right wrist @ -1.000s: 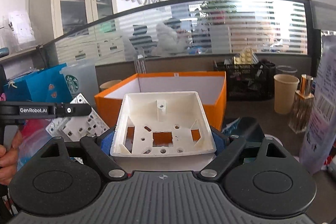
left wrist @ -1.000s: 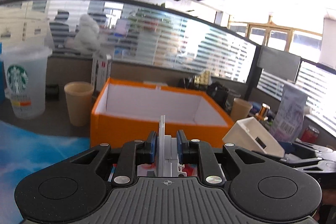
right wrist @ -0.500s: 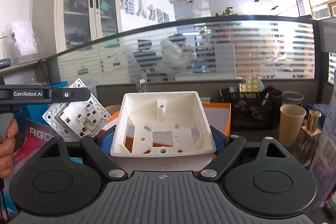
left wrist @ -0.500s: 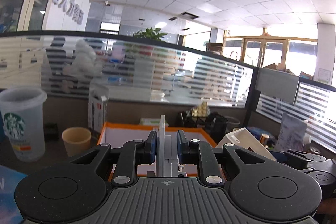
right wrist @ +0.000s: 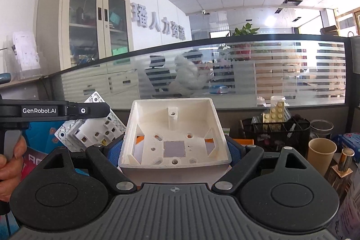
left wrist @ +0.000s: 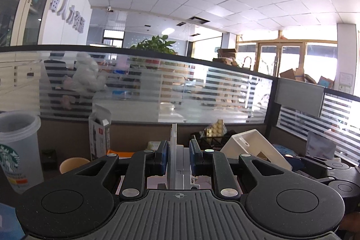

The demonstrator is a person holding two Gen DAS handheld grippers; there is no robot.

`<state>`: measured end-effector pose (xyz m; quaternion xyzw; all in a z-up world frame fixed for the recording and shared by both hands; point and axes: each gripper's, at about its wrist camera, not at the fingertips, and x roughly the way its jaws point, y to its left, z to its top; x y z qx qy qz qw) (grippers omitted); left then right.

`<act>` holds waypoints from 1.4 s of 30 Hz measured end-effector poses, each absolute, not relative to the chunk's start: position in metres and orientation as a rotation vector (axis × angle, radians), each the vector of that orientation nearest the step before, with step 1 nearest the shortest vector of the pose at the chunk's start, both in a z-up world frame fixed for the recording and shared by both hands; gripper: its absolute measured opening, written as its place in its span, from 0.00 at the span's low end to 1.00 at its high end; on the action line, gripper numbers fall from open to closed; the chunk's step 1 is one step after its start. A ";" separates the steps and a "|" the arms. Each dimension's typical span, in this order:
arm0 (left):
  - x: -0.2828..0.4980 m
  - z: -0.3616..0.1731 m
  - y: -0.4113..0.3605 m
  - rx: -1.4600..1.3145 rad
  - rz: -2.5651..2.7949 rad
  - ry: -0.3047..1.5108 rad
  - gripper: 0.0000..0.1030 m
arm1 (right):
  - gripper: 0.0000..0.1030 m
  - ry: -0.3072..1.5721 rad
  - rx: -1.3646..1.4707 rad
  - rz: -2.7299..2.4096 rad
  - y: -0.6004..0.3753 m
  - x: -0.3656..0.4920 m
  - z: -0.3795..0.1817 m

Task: Organize rigid objects
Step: 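Carry the switch panel in the left tool and back box in the right tool over the orange box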

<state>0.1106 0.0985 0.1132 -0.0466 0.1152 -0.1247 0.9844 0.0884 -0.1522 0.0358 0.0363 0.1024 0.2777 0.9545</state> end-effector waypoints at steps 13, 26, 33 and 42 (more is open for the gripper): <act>0.148 0.119 0.100 -0.089 -0.248 0.234 0.17 | 0.82 0.223 0.070 0.551 -0.139 0.121 0.036; 0.188 0.110 0.100 -0.103 -0.248 0.274 0.17 | 0.82 0.266 0.079 0.510 -0.135 0.158 0.034; 0.208 0.094 0.103 -0.117 -0.230 0.326 0.17 | 0.82 0.311 0.072 0.491 -0.132 0.180 0.028; 0.228 0.073 0.104 -0.129 -0.207 0.399 0.17 | 0.82 0.387 0.027 0.484 -0.119 0.201 0.017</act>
